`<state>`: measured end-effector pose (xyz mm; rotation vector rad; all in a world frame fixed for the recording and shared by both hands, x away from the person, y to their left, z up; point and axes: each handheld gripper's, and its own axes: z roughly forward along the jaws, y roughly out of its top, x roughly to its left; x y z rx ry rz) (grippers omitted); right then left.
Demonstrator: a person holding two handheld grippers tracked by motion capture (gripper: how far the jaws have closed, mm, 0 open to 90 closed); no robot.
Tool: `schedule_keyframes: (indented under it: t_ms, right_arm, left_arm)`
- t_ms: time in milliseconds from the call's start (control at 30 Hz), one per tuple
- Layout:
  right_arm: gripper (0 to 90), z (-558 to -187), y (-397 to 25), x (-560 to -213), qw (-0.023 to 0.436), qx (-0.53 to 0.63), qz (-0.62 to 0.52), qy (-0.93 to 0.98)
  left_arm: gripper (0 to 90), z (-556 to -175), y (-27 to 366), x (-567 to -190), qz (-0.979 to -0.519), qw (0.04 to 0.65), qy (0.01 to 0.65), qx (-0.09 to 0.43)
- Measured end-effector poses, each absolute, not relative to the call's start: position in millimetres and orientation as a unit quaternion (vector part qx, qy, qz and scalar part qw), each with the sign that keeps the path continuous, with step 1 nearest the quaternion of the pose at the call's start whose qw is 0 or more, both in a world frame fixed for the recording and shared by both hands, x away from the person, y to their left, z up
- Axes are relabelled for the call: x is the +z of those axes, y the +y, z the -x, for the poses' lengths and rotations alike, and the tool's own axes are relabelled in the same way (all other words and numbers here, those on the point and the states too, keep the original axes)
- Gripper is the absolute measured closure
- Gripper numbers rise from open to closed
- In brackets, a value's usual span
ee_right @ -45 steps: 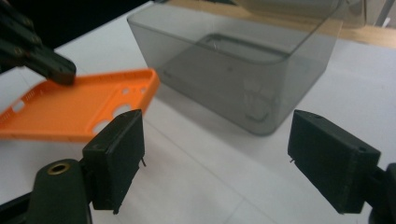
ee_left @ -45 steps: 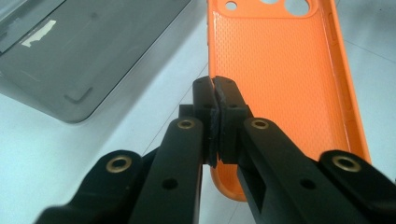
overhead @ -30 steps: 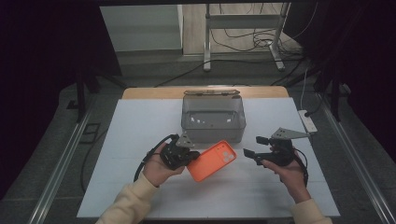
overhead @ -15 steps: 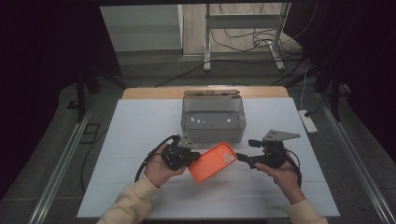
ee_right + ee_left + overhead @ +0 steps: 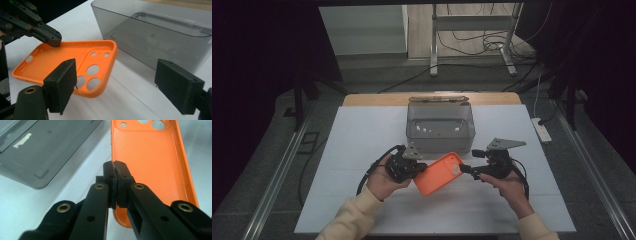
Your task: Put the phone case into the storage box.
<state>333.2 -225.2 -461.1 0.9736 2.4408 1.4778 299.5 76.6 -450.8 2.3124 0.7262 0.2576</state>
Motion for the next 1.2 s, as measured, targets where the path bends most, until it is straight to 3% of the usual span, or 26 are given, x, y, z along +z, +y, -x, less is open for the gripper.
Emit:
schedule_keyframes:
  t_ms: [767,1200]
  right_arm:
    - [17.5,-342.5,-199.3,-466.2,0.033,0.463,-0.316,0.827]
    - [21.7,-348.5,-197.4,-473.3,-0.012,0.466,-0.338,0.818]
  left_arm:
    - [88.5,-297.5,76.3,-448.3,-0.889,0.353,0.272,0.105]
    - [88.4,-296.2,75.0,-447.5,-0.889,0.356,0.266,0.111]
